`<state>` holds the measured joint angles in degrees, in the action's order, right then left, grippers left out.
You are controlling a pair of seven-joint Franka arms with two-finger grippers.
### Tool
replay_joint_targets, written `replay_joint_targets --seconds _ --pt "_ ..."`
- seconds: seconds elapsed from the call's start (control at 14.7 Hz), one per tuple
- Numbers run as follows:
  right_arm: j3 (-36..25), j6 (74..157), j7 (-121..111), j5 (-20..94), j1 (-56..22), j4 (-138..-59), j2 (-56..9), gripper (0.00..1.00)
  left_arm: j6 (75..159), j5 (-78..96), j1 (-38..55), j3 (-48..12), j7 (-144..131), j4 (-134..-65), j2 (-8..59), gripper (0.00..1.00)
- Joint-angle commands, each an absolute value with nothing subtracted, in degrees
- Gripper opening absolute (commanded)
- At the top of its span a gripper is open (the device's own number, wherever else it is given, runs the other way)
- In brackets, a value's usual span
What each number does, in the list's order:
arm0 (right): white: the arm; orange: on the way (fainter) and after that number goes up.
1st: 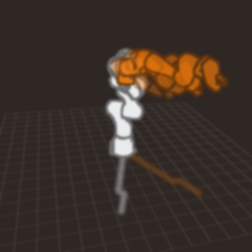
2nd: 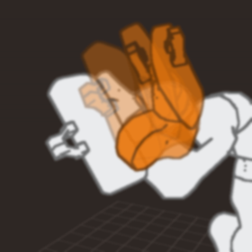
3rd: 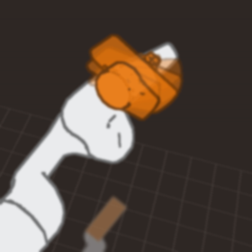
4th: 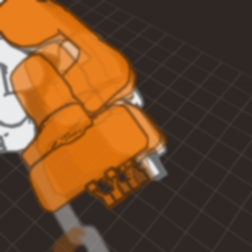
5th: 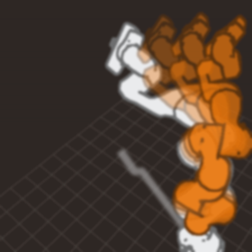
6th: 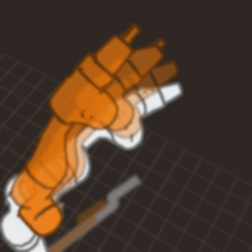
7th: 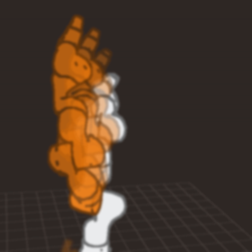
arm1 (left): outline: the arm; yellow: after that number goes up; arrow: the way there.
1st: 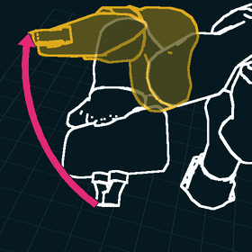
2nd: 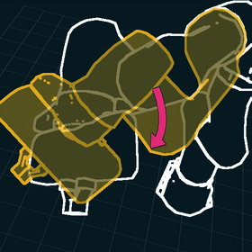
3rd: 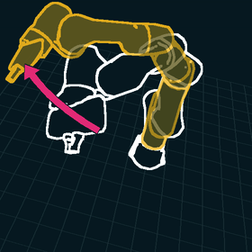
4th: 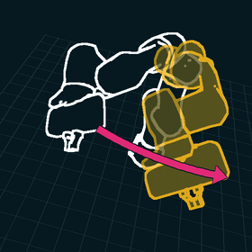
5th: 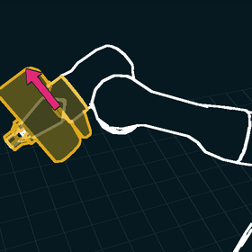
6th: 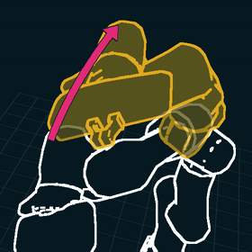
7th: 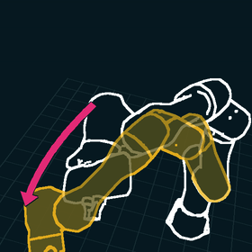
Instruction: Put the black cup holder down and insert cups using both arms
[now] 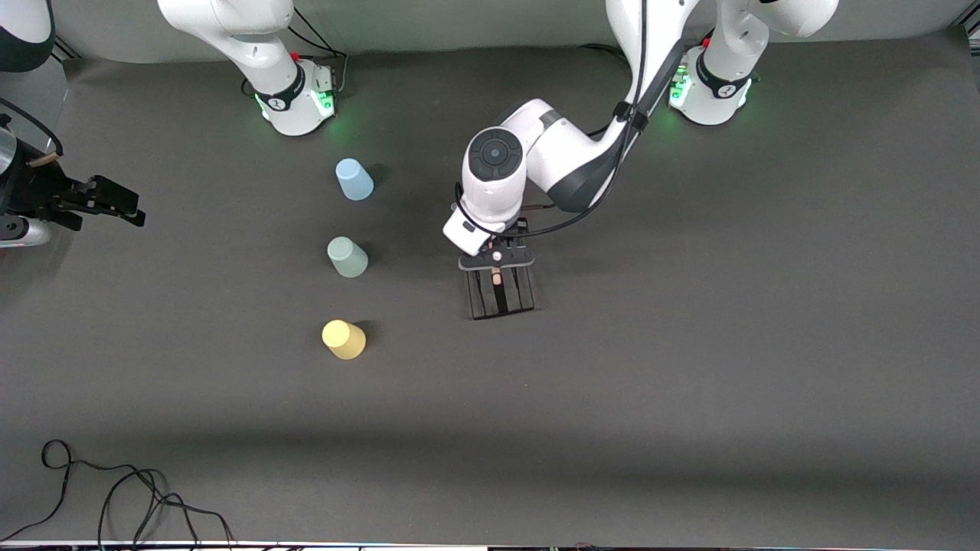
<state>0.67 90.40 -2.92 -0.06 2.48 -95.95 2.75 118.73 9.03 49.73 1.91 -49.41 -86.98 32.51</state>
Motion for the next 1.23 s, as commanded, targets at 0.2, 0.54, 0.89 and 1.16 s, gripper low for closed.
replay_joint_targets --seconds 0.2,0.54,0.89,1.16 --pt "1.49 88.33 1.3 0.52 2.2 -95.97 3.08 1.0 120.67 8.35 50.54 2.29 -49.22 -86.31 32.96 0.85" --pt "1.41 93.41 17.37 1.93 -8.06 -101.67 2.9 1.0 119.89 7.91 50.1 2.37 -49.22 -85.96 31.82 1.0" --pt "1.41 105.71 25.92 1.93 -14.93 -113.71 3.34 1.0 114.28 7.82 44.67 2.9 -49.04 -85.78 25.51 1.0" --pt "1.41 118.96 27.33 2.02 -17.66 -124.95 2.99 1.0 103.3 7.47 34.57 2.9 -38.35 -86.22 18.21 1.0"
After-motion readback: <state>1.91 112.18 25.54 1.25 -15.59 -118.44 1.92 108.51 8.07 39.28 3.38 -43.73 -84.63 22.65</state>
